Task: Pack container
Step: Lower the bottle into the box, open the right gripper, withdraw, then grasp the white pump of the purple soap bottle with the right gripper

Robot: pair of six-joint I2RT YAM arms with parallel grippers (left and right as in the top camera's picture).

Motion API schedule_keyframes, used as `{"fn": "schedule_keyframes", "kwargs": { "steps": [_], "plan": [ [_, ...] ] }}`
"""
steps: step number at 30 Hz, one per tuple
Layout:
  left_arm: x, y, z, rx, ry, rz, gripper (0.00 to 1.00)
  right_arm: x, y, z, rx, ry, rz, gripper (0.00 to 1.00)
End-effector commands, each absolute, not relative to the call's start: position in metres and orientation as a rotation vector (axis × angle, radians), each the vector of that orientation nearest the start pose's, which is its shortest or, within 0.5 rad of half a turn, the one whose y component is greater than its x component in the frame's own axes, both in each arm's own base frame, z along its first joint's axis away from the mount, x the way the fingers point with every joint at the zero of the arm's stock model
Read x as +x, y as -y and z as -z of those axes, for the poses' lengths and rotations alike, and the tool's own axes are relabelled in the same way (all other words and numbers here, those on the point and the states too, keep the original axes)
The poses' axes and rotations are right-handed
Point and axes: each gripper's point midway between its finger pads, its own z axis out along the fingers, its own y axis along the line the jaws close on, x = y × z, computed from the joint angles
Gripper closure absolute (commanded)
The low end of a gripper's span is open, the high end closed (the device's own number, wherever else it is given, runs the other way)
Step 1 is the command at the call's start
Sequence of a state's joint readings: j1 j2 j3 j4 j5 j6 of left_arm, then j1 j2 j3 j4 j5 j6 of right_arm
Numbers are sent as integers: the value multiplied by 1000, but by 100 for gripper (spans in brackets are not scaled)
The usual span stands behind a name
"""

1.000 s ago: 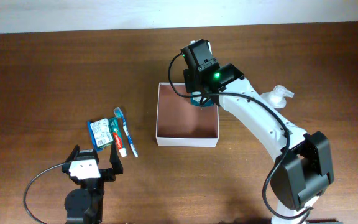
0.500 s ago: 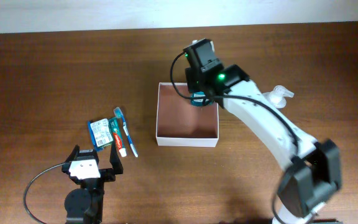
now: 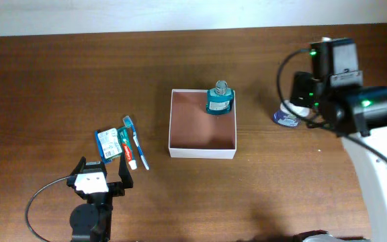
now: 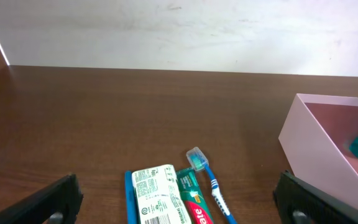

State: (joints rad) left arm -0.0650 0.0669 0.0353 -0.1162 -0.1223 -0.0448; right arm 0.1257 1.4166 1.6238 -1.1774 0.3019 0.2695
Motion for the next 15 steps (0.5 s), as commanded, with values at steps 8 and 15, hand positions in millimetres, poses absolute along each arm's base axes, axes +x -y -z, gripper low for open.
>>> {"fn": "schedule_keyframes", "kwargs": {
  "steps": [8,15],
  "plan": [
    [246,-4,-147,-56,-1715,-30,1,345,34,-213,422,-2675,188,24],
    [246,-4,-147,-56,-1715,-30,1,360,29,-184,415,-2657,140,18]
  ]
}}
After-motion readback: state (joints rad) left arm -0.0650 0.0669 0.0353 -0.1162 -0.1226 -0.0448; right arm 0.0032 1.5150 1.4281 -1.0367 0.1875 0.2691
